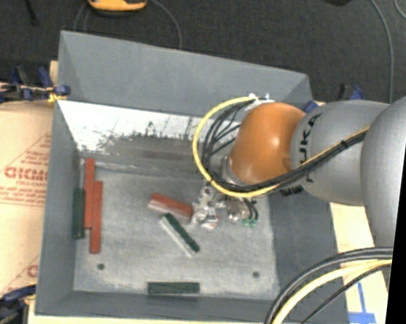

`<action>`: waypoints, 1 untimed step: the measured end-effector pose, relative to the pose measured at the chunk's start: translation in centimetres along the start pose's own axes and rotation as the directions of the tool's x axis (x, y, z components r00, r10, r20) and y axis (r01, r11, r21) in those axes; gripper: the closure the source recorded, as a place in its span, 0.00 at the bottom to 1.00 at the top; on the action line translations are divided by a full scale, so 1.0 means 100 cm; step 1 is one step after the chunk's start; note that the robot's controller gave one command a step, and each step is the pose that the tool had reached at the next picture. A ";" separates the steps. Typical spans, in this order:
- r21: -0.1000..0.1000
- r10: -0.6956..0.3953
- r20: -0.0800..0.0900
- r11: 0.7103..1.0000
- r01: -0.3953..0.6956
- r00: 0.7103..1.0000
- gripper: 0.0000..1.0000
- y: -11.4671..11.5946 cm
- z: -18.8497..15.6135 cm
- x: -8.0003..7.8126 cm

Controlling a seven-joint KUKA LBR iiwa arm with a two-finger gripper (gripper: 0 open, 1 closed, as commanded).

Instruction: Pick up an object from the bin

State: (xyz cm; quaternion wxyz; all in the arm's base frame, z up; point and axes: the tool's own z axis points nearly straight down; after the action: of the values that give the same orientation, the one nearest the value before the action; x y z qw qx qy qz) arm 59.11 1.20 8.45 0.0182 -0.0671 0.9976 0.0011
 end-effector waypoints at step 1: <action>0.001 0.001 -0.017 1.000 -0.001 1.000 0.00 -0.001 0.007 0.005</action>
Offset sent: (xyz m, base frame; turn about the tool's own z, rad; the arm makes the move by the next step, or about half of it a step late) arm 0.0000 0.0000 0.0000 0.0000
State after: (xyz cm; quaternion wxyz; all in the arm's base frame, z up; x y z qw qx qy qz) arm 58.61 1.05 7.78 0.0098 -0.0668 0.9977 0.0002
